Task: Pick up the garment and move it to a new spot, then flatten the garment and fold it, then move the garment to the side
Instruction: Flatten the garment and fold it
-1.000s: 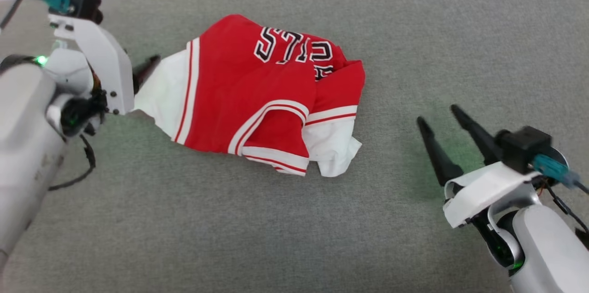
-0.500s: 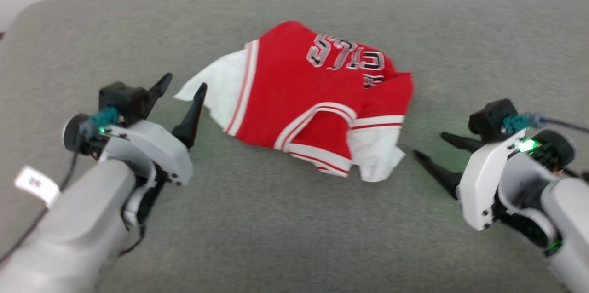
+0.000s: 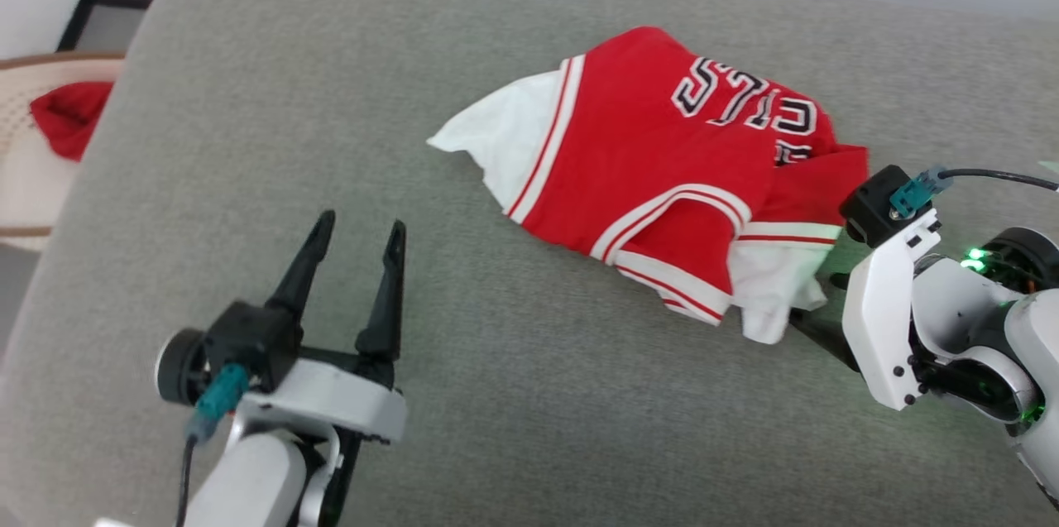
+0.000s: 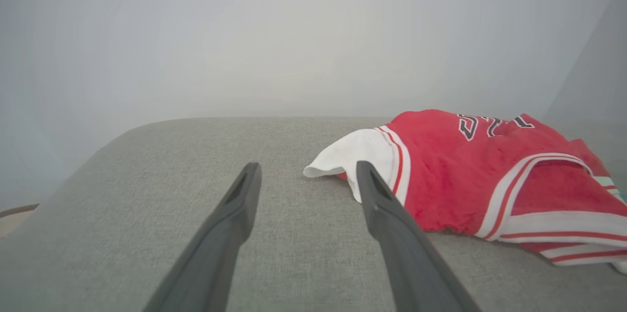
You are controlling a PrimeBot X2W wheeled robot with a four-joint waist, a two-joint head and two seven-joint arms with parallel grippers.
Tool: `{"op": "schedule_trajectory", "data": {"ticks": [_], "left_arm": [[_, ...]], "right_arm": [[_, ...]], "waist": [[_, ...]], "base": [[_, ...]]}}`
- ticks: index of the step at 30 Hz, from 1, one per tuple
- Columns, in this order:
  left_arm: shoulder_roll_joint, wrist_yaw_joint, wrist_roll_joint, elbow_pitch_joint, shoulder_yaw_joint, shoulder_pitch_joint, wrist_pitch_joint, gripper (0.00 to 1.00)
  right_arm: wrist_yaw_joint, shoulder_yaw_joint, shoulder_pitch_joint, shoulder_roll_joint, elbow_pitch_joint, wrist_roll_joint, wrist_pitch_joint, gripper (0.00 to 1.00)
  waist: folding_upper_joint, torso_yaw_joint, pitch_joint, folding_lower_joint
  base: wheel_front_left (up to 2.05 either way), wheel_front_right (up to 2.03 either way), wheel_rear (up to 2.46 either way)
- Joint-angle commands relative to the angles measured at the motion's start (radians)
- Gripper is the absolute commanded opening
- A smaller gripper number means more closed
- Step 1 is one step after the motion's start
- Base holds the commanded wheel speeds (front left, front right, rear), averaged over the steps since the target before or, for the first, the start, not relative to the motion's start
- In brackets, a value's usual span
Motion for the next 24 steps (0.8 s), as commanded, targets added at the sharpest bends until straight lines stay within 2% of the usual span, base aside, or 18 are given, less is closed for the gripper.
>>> {"op": "schedule_trajectory", "data": {"ticks": [1, 2, 3, 4, 5, 6, 14, 24], "left_arm": [[-0.011, -0.008, 0.013, -0.008, 0.020, 0.016, 0.000, 1.00], [-0.023, -0.015, 0.026, -0.015, 0.039, 0.031, 0.000, 1.00], [-0.035, -0.023, 0.037, -0.017, 0.055, 0.044, 0.000, 1.00], [-0.046, -0.032, 0.047, -0.020, 0.071, 0.055, 0.000, 1.00], [-0.057, -0.041, 0.055, -0.022, 0.087, 0.062, 0.000, 1.00], [-0.065, -0.050, 0.062, -0.024, 0.102, 0.069, 0.000, 1.00], [-0.121, -0.123, 0.113, -0.018, 0.189, 0.096, 0.000, 1.00], [-0.168, -0.183, 0.160, -0.020, 0.263, 0.098, 0.000, 1.00]], "right_arm": [[0.000, -0.003, 0.013, -0.005, -0.001, -0.009, 0.007, 1.00], [0.000, -0.004, 0.020, -0.009, -0.004, -0.013, 0.018, 1.00], [0.000, -0.004, 0.026, -0.014, -0.009, -0.017, 0.025, 0.94], [0.000, -0.005, 0.029, -0.016, -0.017, -0.021, 0.028, 0.53], [0.000, -0.015, 0.034, -0.016, -0.023, -0.023, 0.024, 0.17], [0.000, -0.022, 0.039, -0.016, -0.026, -0.026, 0.023, 0.00], [0.000, -0.150, 0.060, -0.018, -0.047, -0.050, -0.015, 0.00], [0.000, -0.477, 0.065, -0.034, 0.004, -0.087, -0.017, 0.00]], "waist": [[0.0000, 0.020, 0.009, 0.0000], [0.0000, 0.023, 0.011, 0.0000], [0.0000, 0.024, 0.012, 0.0000], [0.0000, 0.025, 0.013, 0.0000], [0.0000, 0.024, 0.014, 0.0000], [0.0000, 0.021, 0.015, 0.0000], [0.0000, -0.035, 0.014, 0.0000], [0.0000, -0.080, 0.022, 0.0000]], "base": [[0.00, 0.00, 0.00], [0.00, 0.00, 0.00], [0.00, 0.00, 0.00], [0.00, 0.00, 0.00], [0.00, 0.00, 0.00], [0.00, 0.00, 0.00], [0.00, 0.00, 0.00], [0.00, 0.00, 0.00]]}}
